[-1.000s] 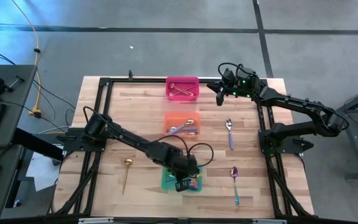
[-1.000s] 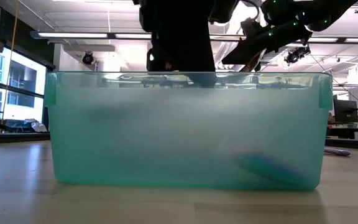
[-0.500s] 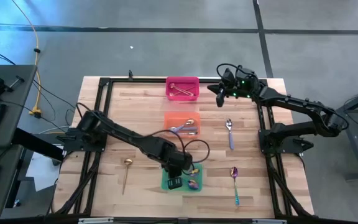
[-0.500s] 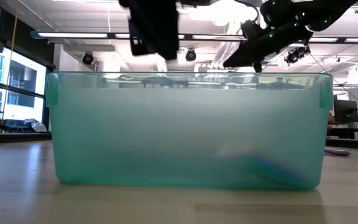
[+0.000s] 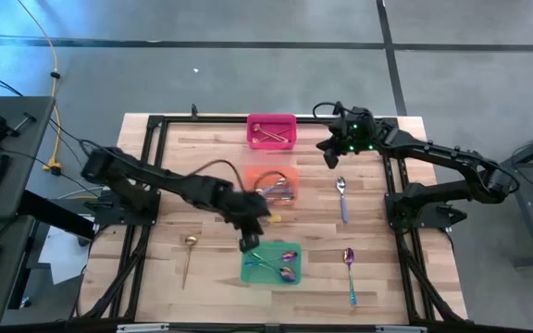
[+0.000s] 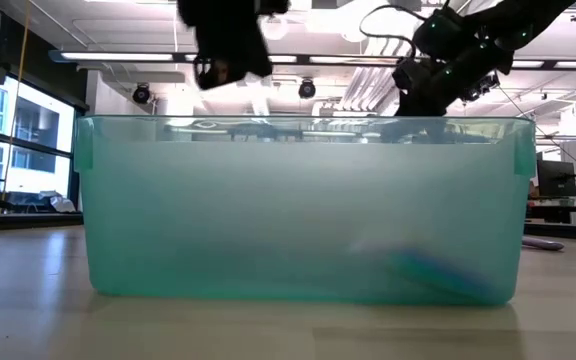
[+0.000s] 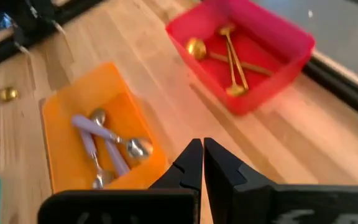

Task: Sort silverware by color (type)
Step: Put the purple spoon into the orange bin

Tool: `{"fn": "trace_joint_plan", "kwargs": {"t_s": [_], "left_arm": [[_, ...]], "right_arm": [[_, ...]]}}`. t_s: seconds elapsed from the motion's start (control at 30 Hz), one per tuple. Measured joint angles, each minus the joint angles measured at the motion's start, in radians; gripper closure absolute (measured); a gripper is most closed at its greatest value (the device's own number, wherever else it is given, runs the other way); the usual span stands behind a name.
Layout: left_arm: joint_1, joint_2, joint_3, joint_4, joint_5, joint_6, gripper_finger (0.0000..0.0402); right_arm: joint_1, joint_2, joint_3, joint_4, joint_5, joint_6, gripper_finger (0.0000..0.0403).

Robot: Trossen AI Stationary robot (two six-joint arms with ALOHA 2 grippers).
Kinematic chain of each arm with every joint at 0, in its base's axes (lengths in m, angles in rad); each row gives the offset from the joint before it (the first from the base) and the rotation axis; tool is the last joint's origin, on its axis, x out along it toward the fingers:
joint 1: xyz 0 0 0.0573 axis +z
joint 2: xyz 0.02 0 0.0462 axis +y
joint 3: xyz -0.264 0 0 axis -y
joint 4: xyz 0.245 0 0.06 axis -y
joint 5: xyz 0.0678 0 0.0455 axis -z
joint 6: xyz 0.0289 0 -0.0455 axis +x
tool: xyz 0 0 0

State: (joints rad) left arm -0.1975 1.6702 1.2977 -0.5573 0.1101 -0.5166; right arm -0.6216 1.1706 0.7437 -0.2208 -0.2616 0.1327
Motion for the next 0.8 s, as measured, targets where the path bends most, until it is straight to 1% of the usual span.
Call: {"fn": "trace_joint_plan", "kwargs": {"t_s": [0.13, 0.23, 0.33, 0.5, 0.57, 0.63, 0.8], "left_arm": [[0.069, -0.152, -0.254, 0.192, 0.024, -0.048, 0.0401], [0.130, -0.267, -0.408, 0.279, 0.024, -0.075, 0.0401], [0.197, -0.373, -0.531, 0.336, 0.014, -0.082, 0.0402], [0.316, -0.517, -0.685, 0.480, 0.018, -0.057, 0.0401], [0.367, -0.566, -0.736, 0.523, 0.041, -0.037, 0.0401], [0.416, -0.602, -0.780, 0.583, 0.065, -0.016, 0.0401], [0.546, -0.653, -0.883, 0.755, 0.162, 0.029, 0.0401]], "right_arm": [[0.001, 0.000, 0.000, -0.083, 0.034, 0.050, 0.0403], [0.011, 0.000, 0.000, -0.165, 0.087, 0.124, 0.0402], [0.044, 0.000, 0.000, -0.273, 0.133, 0.211, 0.0402], [0.145, 0.000, 0.000, -0.468, 0.198, 0.399, 0.0399], [0.191, 0.000, 0.000, -0.532, 0.213, 0.485, 0.0388], [0.232, 0.000, 0.000, -0.575, 0.227, 0.572, 0.0367], [0.300, 0.013, 0.000, -0.609, 0.237, 0.762, 0.0301]]}}
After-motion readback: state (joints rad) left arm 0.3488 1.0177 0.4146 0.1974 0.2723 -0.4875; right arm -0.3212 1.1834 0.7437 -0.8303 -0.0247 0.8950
